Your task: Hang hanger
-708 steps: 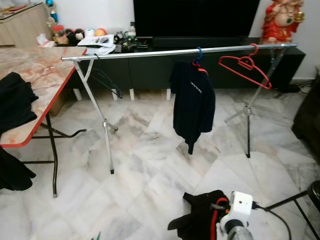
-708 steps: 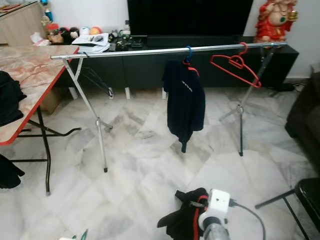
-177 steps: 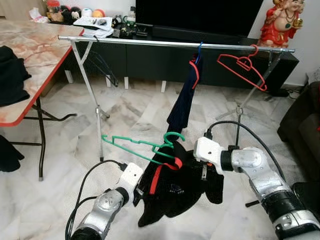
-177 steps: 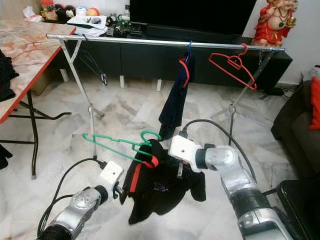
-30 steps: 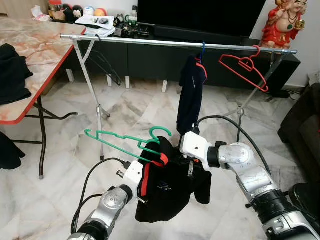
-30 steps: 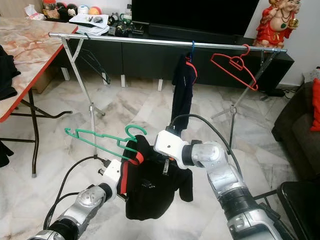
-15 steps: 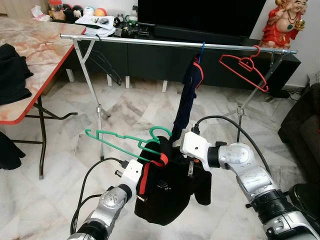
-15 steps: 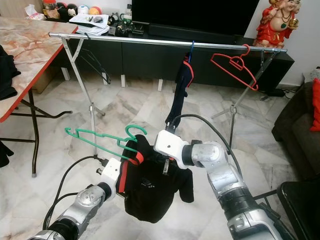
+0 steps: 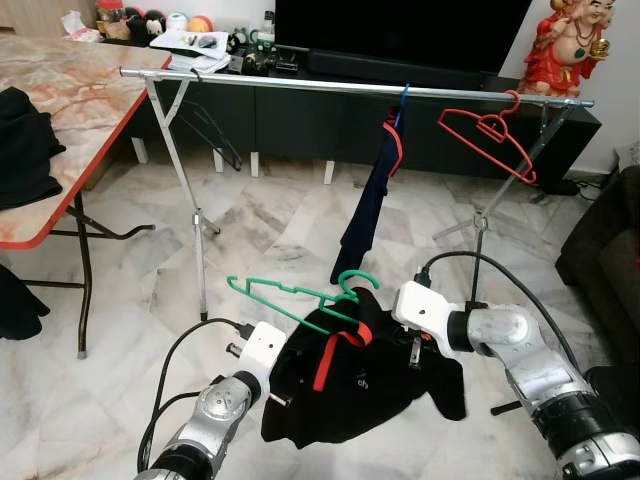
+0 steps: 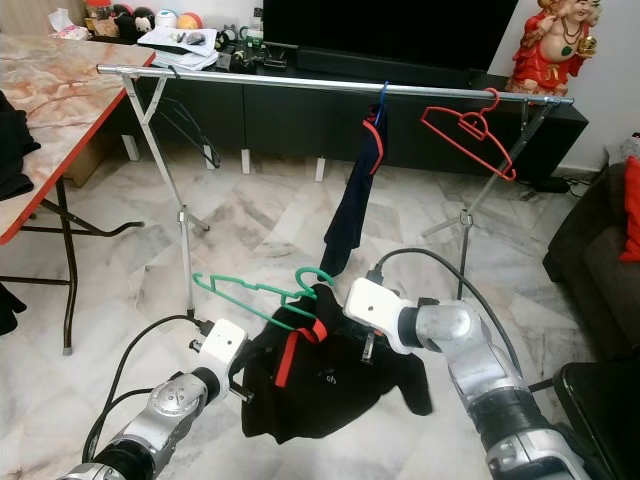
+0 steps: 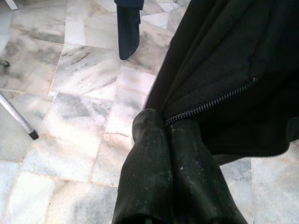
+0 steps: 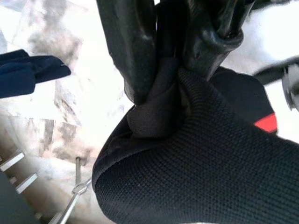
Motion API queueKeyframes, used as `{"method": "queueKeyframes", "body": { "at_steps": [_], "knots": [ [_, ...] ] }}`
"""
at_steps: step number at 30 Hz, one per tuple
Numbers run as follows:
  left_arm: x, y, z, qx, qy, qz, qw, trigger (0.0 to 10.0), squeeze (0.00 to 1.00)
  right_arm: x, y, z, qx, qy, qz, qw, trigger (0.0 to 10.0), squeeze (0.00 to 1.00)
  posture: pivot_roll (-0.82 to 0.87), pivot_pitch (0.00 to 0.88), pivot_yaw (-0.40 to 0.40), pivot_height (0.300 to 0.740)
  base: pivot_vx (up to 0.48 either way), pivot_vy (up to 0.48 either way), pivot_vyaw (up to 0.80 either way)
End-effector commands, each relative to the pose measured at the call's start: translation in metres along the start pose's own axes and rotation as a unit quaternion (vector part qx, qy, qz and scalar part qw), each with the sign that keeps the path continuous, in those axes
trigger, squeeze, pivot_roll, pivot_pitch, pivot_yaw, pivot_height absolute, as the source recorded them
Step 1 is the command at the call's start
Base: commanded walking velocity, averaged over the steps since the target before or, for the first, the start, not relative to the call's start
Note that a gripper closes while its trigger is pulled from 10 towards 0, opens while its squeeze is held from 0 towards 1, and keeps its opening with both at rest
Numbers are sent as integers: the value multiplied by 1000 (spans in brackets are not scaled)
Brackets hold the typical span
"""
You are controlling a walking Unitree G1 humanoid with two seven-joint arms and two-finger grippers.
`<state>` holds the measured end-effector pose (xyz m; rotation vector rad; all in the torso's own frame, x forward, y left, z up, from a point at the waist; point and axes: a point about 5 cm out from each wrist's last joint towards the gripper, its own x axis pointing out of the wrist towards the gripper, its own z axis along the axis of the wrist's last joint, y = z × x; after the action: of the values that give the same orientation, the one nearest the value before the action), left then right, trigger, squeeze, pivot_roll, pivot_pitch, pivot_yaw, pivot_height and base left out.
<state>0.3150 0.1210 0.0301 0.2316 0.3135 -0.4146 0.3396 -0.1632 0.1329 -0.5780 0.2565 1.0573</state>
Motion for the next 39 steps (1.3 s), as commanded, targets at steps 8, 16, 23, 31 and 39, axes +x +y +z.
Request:
{"method": "queueKeyframes", "body": {
  "at_steps": [8,16,23,31,39],
  "knots": [
    [-8,4,-19,2,35,8,999,0,0,-42,-9,-28,53,-20,-25,998,0,0,-1,112,-130,721,0,0,0],
    [-10,5,-22,5,41,6,999,0,0,-92,-20,-60,22,95,-45,994,0,0,-4,108,-120,721,0,0,0],
    [-10,3,-22,7,43,0,999,0,0,-113,-18,-72,-10,165,-18,986,0,0,-10,109,-111,721,0,0,0],
    [-10,3,-23,8,47,-4,999,0,0,-112,-18,-76,1,154,-42,987,0,0,-6,119,-106,721,0,0,0],
    [-13,7,-26,10,55,-2,998,0,0,-124,-3,-98,-38,267,34,962,0,0,-4,129,-100,721,0,0,0]
  ]
}}
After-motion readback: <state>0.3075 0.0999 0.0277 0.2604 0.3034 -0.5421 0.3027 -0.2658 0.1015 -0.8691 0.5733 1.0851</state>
